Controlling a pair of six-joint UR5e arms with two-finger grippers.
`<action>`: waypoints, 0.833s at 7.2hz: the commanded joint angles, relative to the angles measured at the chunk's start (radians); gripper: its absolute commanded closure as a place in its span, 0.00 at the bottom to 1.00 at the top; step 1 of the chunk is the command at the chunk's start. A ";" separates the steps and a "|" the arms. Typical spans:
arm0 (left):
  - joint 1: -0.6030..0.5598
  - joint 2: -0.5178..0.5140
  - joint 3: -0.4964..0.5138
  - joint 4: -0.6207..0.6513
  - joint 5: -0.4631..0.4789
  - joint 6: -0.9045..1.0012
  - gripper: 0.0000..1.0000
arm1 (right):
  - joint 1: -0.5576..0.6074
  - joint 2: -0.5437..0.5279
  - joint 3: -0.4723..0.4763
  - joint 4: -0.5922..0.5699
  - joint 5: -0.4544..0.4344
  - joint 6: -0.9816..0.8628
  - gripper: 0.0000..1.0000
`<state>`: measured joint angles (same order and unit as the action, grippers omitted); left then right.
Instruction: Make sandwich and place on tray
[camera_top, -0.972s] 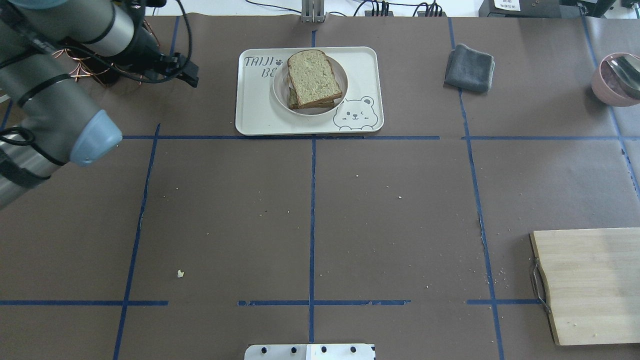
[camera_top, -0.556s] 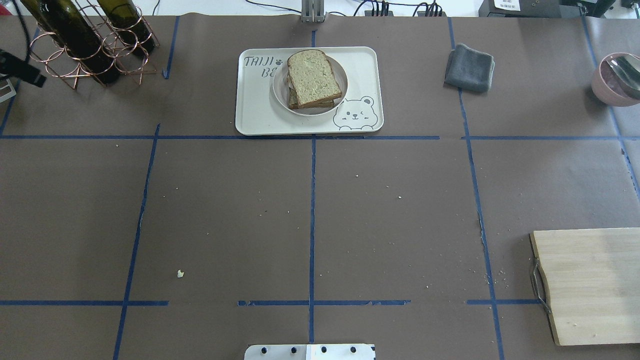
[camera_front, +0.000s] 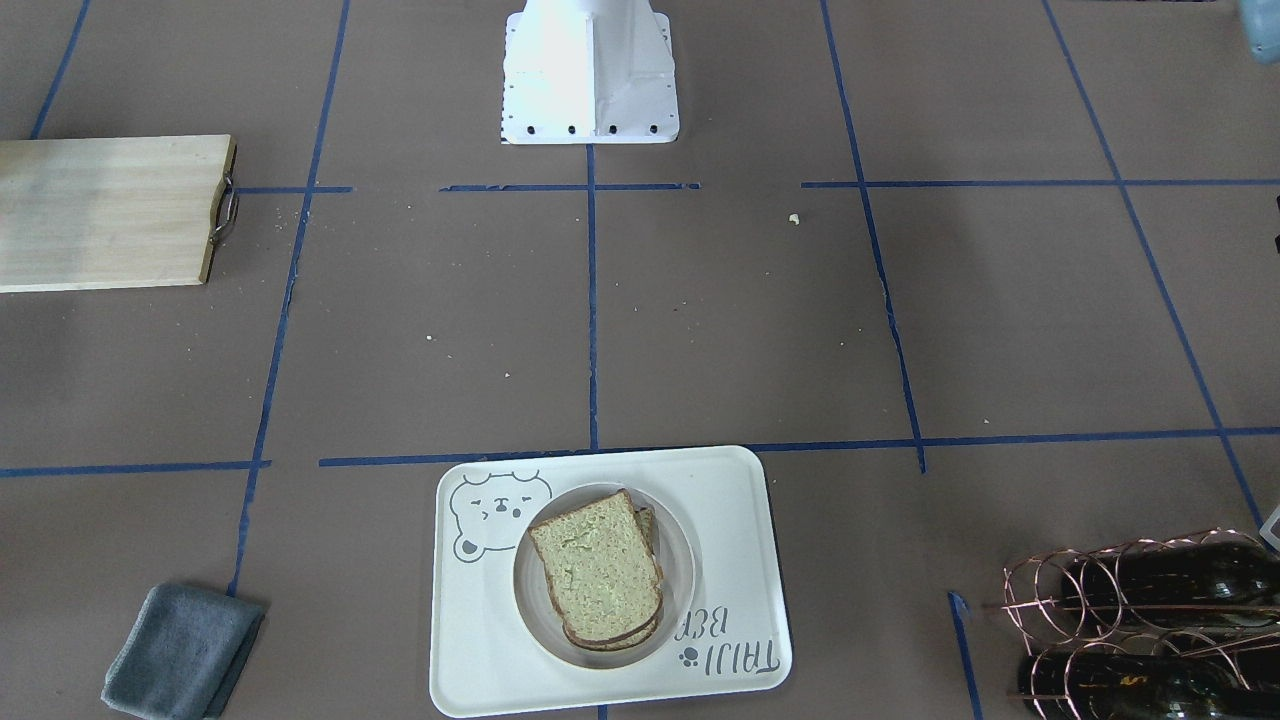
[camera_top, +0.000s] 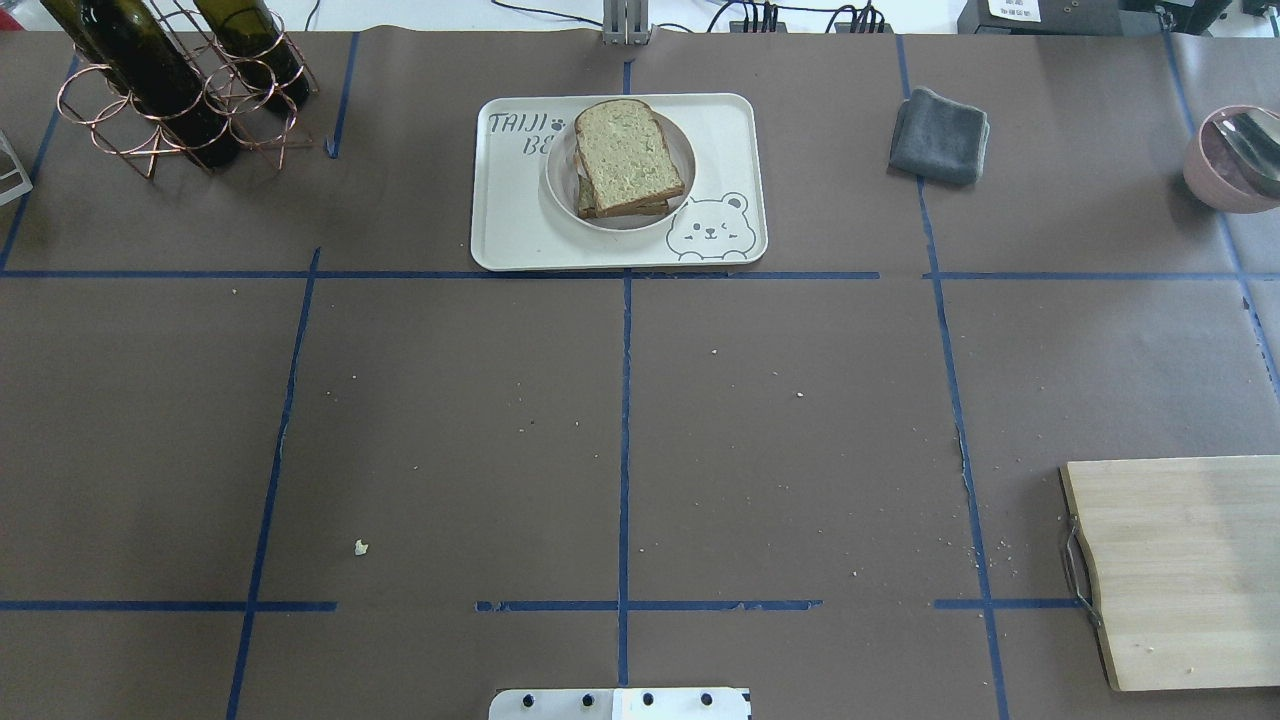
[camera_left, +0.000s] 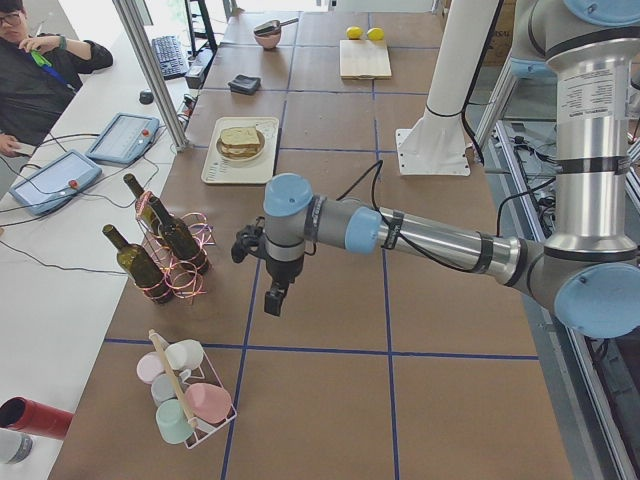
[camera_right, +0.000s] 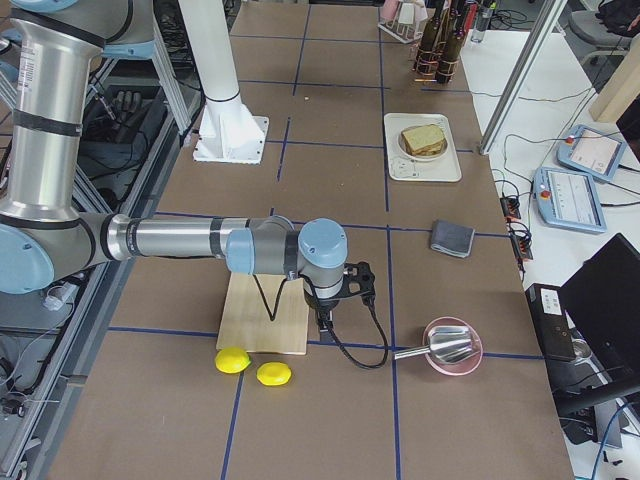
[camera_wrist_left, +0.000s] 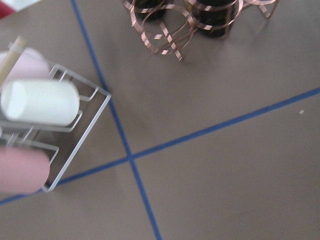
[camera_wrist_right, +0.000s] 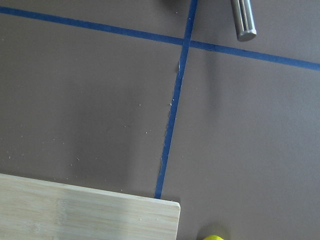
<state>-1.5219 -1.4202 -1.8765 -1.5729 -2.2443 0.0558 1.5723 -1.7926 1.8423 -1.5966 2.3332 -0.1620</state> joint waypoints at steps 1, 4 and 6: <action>-0.079 0.076 0.029 -0.004 -0.054 0.082 0.00 | 0.000 -0.004 -0.002 0.037 -0.014 0.005 0.00; -0.081 0.069 0.033 0.030 -0.048 0.121 0.00 | 0.000 0.002 -0.023 0.040 -0.012 -0.001 0.00; -0.081 0.066 0.027 0.031 -0.048 0.124 0.00 | 0.002 -0.004 -0.020 0.040 -0.012 -0.007 0.00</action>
<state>-1.6023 -1.3521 -1.8432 -1.5440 -2.2928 0.1758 1.5732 -1.7958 1.8231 -1.5573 2.3207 -0.1649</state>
